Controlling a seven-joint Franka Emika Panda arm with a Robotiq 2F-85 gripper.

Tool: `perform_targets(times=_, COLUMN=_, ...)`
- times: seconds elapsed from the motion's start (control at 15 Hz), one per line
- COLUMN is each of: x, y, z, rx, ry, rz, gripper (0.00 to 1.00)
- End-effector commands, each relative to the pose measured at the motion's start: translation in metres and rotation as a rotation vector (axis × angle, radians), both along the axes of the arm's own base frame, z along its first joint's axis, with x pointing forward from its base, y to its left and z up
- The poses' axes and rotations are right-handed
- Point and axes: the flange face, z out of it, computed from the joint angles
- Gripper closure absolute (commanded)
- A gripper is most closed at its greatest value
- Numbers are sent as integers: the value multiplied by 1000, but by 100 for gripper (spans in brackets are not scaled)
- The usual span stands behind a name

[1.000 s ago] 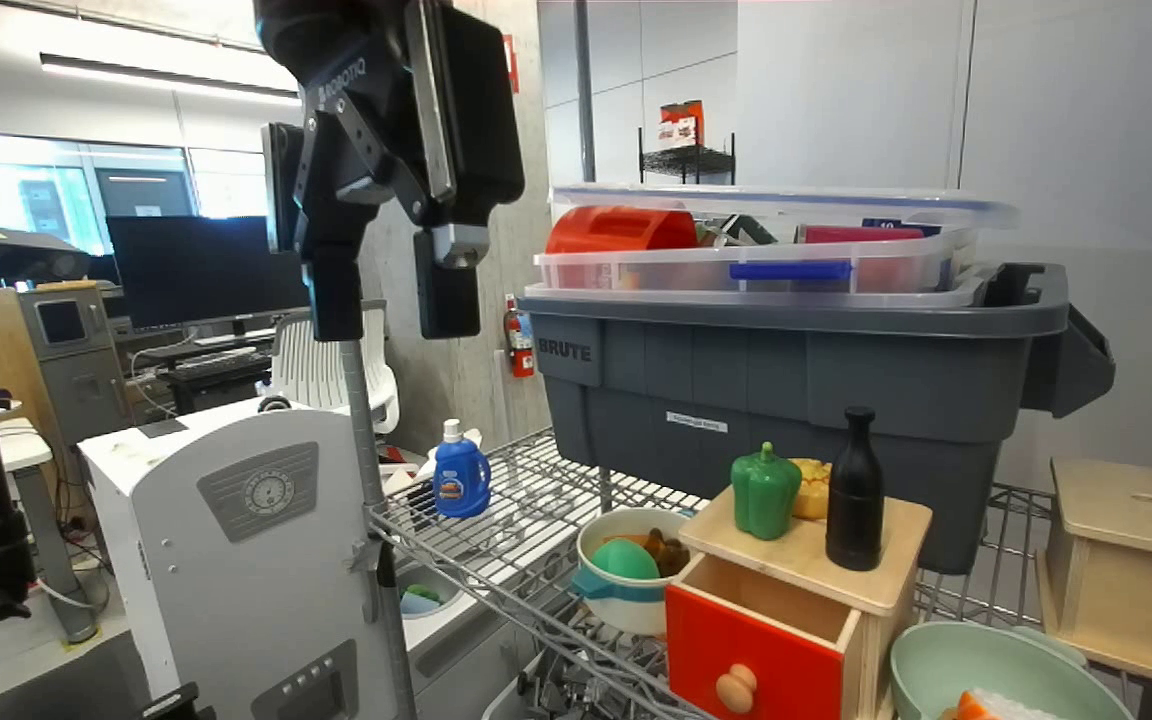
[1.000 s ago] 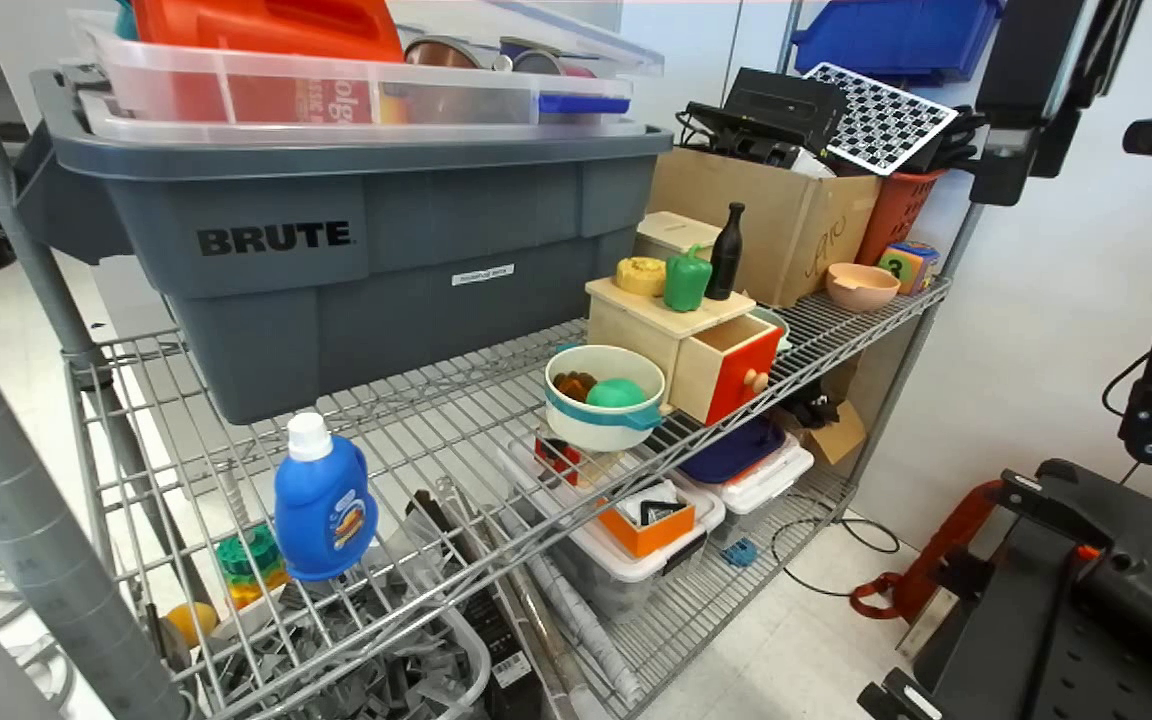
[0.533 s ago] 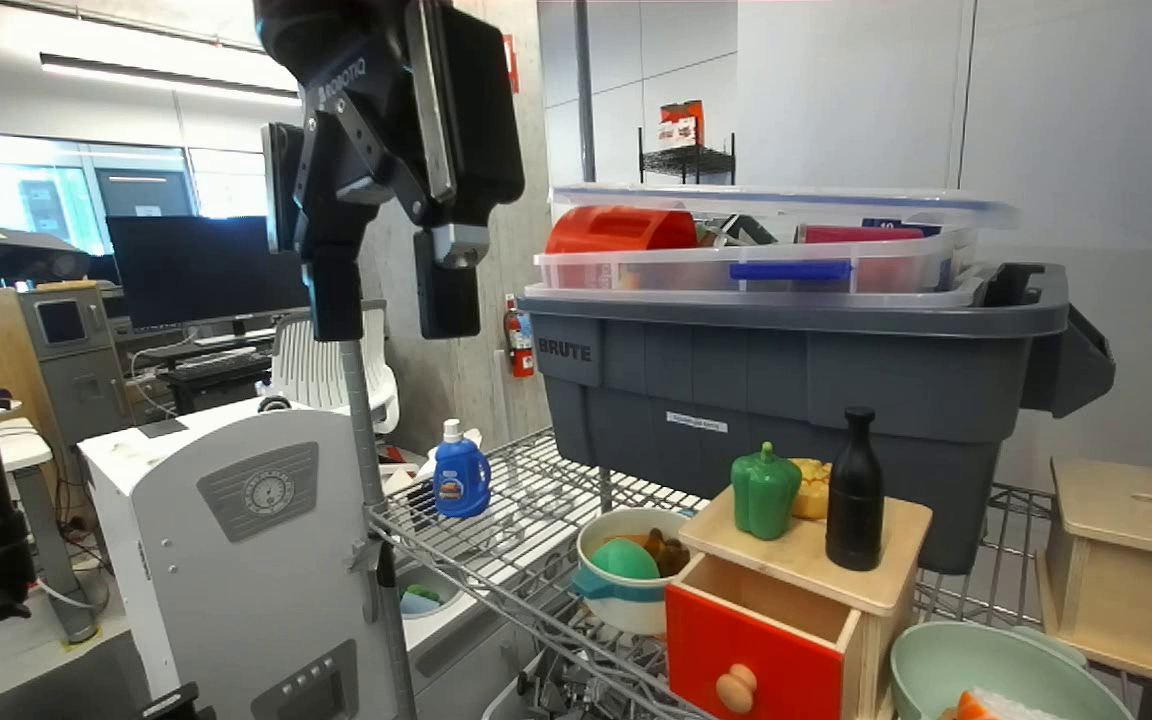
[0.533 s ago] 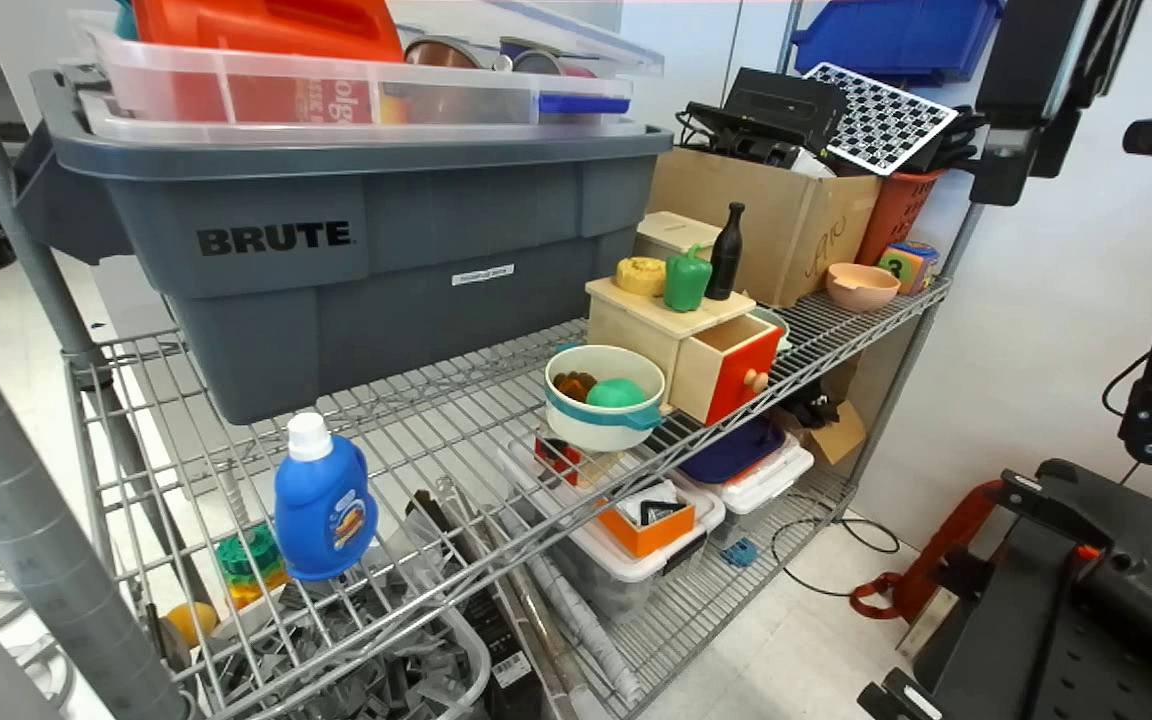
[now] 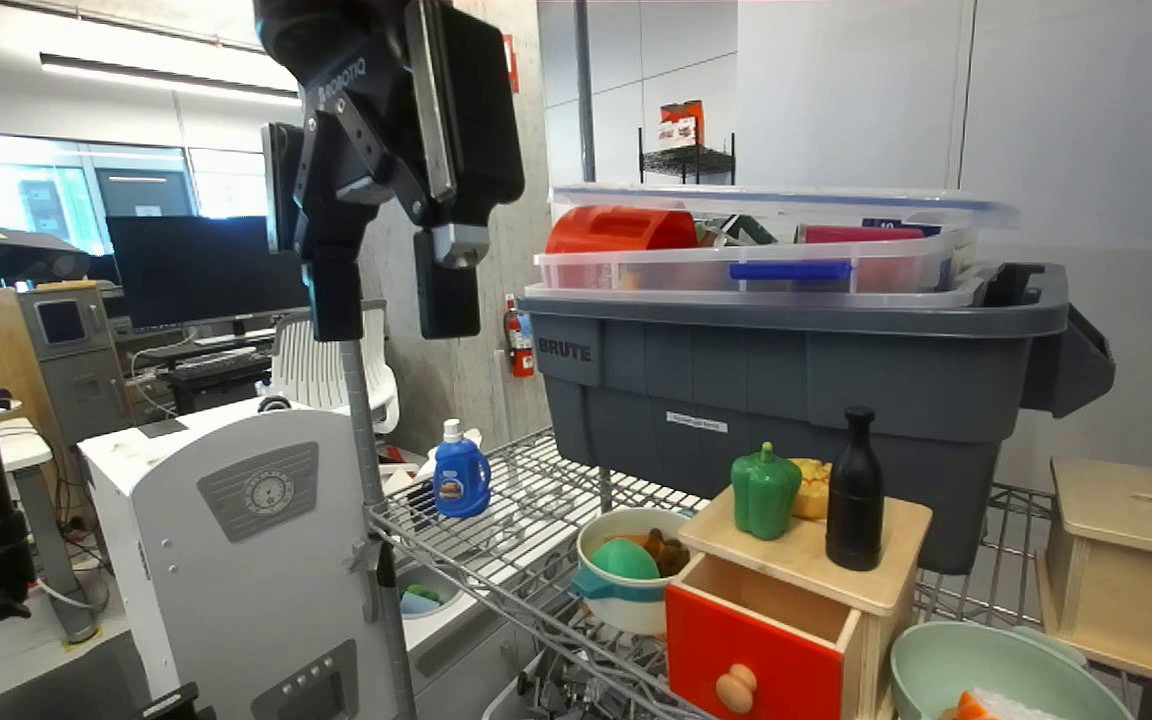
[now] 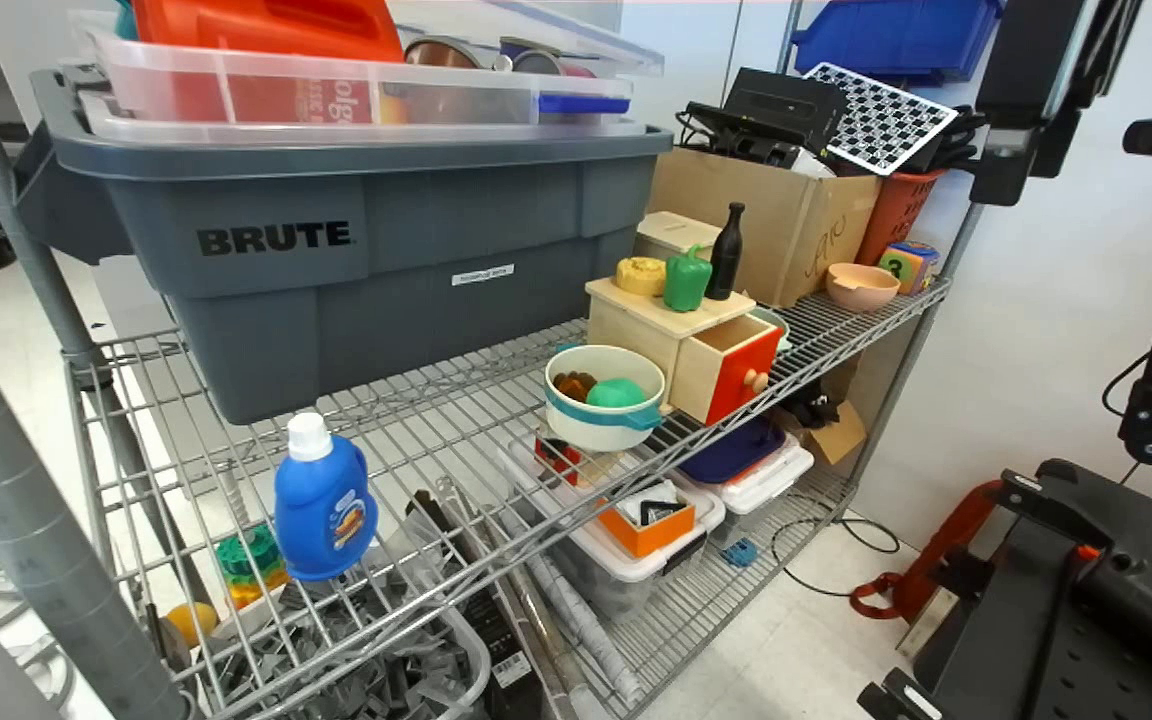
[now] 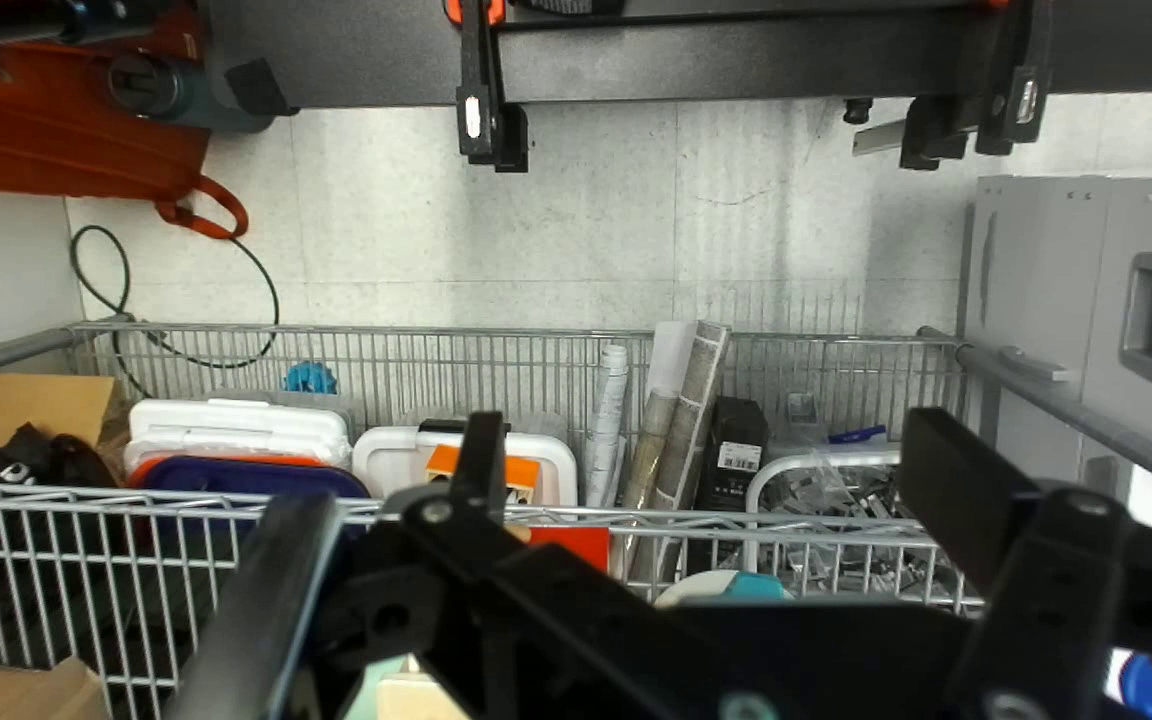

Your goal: Pick up the bottle and put it in the bowl

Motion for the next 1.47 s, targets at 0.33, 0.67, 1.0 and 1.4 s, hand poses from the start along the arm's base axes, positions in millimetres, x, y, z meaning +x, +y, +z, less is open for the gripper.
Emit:
perform_targets(times=0.33, x=0, y=0, z=0, rx=0, ry=1, rz=0, gripper=0)
perform_targets(times=0.67, x=0, y=0, z=0, rx=0, ry=1, rz=0, gripper=0)
perform_targets(times=1.0, x=1, y=1, z=0, rx=-1, ry=1, rz=1, gripper=0)
perform_targets(times=1.4, x=8, y=4, z=3, rx=17, ry=2, rz=30, gripper=0)
